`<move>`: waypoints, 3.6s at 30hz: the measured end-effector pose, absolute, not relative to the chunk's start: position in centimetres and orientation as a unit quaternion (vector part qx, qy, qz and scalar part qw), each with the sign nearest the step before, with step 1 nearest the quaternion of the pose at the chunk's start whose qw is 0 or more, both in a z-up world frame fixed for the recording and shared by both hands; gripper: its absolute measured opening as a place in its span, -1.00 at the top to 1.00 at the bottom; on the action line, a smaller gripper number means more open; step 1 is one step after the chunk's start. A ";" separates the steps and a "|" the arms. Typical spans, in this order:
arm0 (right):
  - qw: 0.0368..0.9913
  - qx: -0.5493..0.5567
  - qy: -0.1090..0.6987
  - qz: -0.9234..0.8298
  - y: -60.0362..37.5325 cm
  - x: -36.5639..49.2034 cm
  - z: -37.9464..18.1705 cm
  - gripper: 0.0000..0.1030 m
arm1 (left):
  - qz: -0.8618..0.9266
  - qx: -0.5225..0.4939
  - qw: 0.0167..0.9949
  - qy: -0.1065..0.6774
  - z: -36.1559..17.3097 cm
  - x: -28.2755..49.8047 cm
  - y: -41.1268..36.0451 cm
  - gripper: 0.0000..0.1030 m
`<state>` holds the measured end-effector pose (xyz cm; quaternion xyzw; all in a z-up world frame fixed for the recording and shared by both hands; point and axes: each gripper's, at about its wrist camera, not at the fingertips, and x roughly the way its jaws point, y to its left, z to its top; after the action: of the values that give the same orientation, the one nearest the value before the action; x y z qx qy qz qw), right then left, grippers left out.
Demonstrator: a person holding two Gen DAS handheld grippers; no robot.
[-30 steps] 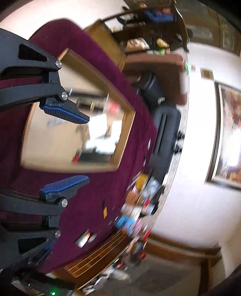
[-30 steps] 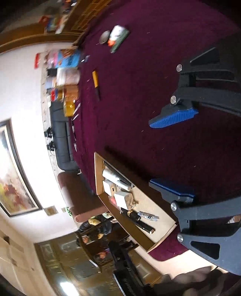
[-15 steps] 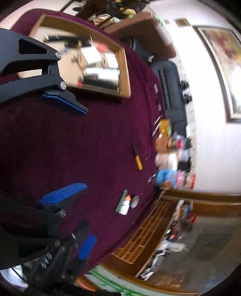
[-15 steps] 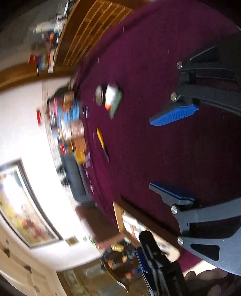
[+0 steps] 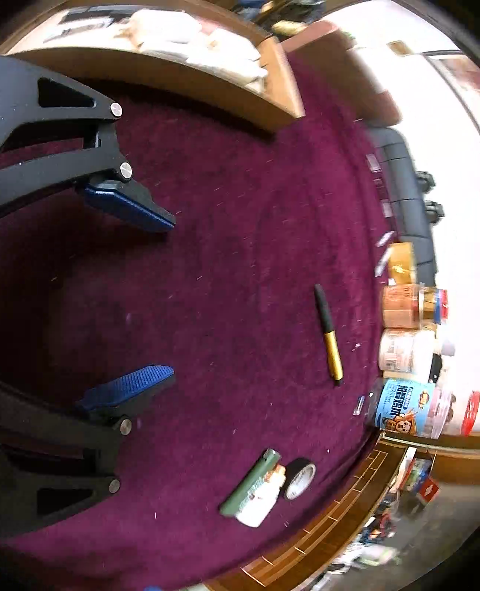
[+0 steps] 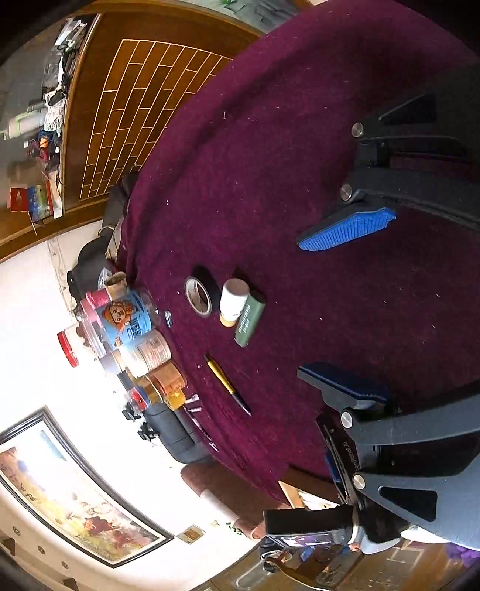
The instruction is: Organize rigid objects
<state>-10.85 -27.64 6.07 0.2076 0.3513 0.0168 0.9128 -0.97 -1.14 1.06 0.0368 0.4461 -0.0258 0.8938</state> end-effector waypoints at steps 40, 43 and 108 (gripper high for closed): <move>0.851 0.098 0.505 0.102 -17.3 10.7 6.2 -0.19 | -0.030 0.020 0.883 0.468 0.2 0.0 -0.7 -0.96; 0.834 0.079 0.537 0.100 -15.1 14.3 5.2 -0.19 | -0.035 0.020 0.882 0.469 0.2 0.0 -0.7 -0.96; 0.878 0.199 0.427 0.084 -27.2 -0.7 1.9 0.67 | -0.061 -0.060 0.883 0.462 1.4 0.8 0.6 -0.11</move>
<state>-0.74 -27.22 1.95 0.1986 0.4274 0.0843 0.8779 0.82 0.57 1.38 -0.0597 0.4622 -0.0605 0.8827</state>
